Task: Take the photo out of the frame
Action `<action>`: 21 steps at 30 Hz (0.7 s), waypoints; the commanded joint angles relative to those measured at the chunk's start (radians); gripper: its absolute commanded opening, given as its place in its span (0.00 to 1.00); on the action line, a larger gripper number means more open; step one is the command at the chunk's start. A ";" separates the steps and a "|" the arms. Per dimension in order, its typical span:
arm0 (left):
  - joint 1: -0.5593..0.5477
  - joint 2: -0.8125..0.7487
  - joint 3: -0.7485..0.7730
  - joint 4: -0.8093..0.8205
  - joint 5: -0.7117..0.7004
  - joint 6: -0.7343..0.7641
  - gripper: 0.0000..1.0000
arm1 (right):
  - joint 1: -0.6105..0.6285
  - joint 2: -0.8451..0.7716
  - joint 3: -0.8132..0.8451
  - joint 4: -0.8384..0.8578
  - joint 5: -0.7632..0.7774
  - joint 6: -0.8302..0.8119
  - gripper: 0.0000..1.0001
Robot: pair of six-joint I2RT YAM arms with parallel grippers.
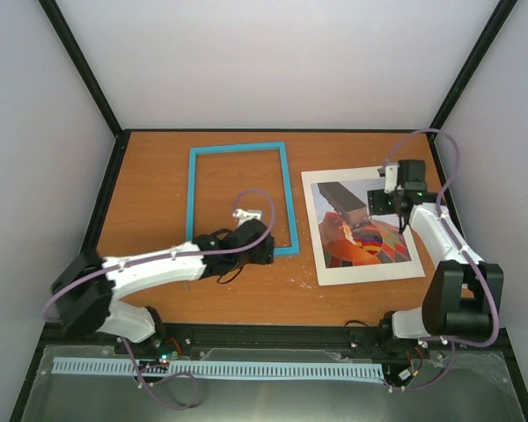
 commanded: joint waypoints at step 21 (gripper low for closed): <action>0.023 0.781 0.716 0.092 0.307 0.020 0.76 | -0.396 0.034 -0.212 -0.170 -0.457 -0.535 0.74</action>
